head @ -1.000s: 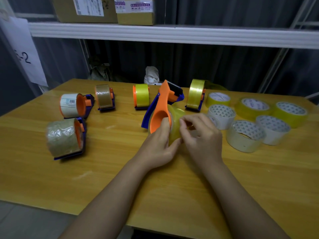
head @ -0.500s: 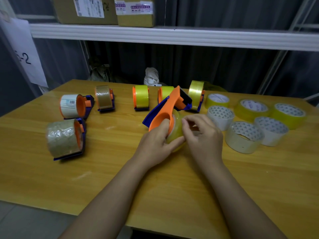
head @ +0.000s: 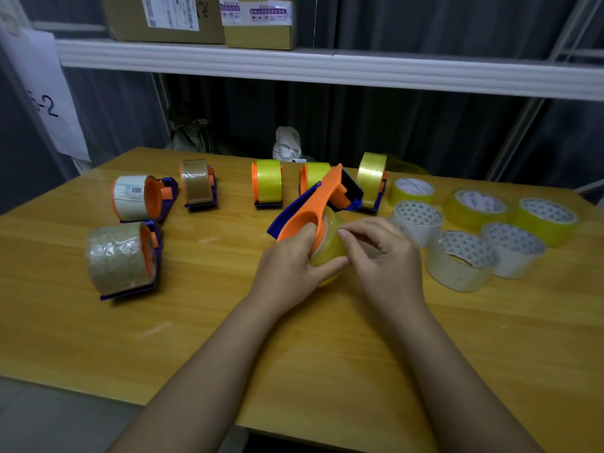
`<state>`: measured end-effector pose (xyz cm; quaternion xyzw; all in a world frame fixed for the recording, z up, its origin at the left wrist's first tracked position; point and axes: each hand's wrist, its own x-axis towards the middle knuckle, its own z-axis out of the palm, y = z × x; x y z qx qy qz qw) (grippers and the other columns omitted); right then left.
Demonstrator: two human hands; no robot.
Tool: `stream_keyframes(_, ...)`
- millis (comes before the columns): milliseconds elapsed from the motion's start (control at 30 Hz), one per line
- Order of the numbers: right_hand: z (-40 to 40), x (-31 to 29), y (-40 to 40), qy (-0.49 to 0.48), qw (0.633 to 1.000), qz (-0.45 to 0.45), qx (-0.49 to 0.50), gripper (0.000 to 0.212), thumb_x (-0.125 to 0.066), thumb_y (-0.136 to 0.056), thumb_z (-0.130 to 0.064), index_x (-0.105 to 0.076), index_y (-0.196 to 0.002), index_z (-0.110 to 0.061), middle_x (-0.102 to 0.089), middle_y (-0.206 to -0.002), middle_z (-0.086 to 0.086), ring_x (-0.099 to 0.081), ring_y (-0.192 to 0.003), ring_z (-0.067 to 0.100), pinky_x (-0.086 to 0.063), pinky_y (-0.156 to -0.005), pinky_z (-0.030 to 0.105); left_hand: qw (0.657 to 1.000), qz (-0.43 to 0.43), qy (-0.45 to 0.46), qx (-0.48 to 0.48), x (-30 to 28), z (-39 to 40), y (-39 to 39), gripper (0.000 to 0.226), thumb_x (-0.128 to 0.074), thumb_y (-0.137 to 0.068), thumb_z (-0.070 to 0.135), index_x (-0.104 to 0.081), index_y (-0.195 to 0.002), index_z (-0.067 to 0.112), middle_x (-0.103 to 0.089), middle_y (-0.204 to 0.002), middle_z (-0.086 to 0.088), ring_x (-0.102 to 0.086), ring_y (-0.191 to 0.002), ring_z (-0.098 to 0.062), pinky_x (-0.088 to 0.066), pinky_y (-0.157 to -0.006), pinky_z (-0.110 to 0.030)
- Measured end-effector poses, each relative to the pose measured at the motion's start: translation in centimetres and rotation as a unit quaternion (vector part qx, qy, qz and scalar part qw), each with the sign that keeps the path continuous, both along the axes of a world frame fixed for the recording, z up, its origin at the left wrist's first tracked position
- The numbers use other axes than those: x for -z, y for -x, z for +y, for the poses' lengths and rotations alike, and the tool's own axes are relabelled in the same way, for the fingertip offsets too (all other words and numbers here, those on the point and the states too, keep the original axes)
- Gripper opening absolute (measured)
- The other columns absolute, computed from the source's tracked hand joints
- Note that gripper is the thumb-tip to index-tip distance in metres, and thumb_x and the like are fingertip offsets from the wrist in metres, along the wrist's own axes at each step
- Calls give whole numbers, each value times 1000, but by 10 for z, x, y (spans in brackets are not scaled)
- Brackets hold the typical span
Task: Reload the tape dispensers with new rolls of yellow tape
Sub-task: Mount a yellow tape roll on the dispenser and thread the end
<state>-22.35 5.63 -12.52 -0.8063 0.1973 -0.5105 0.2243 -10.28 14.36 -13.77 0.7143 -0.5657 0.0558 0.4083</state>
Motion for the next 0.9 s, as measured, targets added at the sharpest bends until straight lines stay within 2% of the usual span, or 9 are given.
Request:
stream_keyframes(167, 0, 2, -3, 1, 999, 40, 13, 9, -57, -93, -17, -65, -94, -12, -58, -89, -9, -56, -81, 6, -49, -69, 25, 1000, -5, 2, 2, 1, -1, -2, 44, -56, -77, 59, -45, -78, 16, -46, -60, 8, -46, -52, -7, -38, -48, -27)
stream_keyframes(267, -4, -1, -1, -74, 997, 32, -2, 6, -54, -97, -16, -58, -94, -19, -56, -82, -12, -54, -71, 0, -43, -62, 14, 1000, -12, 12, 7, 2, -3, -2, 56, -50, -75, 69, -47, -74, 13, -47, -59, 4, -46, -50, -13, -40, -46, -32)
stream_keyframes(367, -7, -3, 1, -173, 984, 3, -44, 11, -54, -97, -14, -59, -90, -22, -58, -82, -13, -55, -73, -7, -44, -62, 9, 1000, 2, 18, 14, 3, -2, -2, 56, -50, -76, 70, -49, -74, 14, -48, -60, 3, -47, -51, -13, -42, -47, -35)
stream_keyframes(500, -10, -2, 1, -267, 959, -19, -92, 15, -55, -97, -16, -65, -94, -28, -67, -94, -5, -64, -92, 11, -55, -79, 32, 1000, 5, 13, 8, 4, -4, -3, 57, -50, -76, 71, -51, -77, 14, -52, -62, 2, -51, -53, -15, -44, -50, -41)
stream_keyframes(533, -11, -2, 1, -282, 954, -22, -97, 17, -54, -97, -16, -66, -96, -28, -68, -96, -3, -65, -94, 14, -55, -81, 34, 1000, 3, 13, 6, 5, -4, -4, 57, -50, -76, 71, -51, -76, 14, -51, -62, 1, -50, -53, -15, -44, -50, -41)
stream_keyframes(633, -10, -3, 2, -322, 939, -49, -109, 21, -49, -100, -18, -67, -95, -26, -67, -91, -4, -64, -92, 13, -54, -82, 31, 1000, 6, 16, 0, 4, -3, -3, 57, -49, -75, 71, -49, -75, 15, -51, -62, 1, -50, -52, -14, -44, -49, -39)
stream_keyframes(700, -9, -5, 4, -307, 946, -29, -102, 15, -57, -96, -20, -70, -93, -27, -69, -91, -8, -65, -91, 9, -55, -81, 30, 1000, 15, 19, 2, 3, -3, -4, 56, -49, -75, 72, -50, -76, 15, -51, -63, 2, -50, -53, -14, -45, -48, -37)
stream_keyframes(800, -6, -10, 7, -277, 955, 1, -102, 12, -69, -86, -15, -71, -90, -26, -69, -92, -12, -63, -86, -6, -52, -72, 14, 1000, 25, 15, 6, 3, -2, -5, 57, -50, -74, 72, -53, -81, 16, -54, -66, 2, -51, -55, -13, -46, -50, -37)
stream_keyframes(900, -4, -13, 8, -280, 955, -13, -92, 12, -72, -83, -11, -71, -83, -23, -68, -85, -12, -62, -77, -10, -48, -67, 8, 1000, 16, 7, 0, 3, -1, -6, 59, -50, -73, 74, -52, -81, 15, -54, -65, 2, -51, -54, -13, -46, -50, -37)
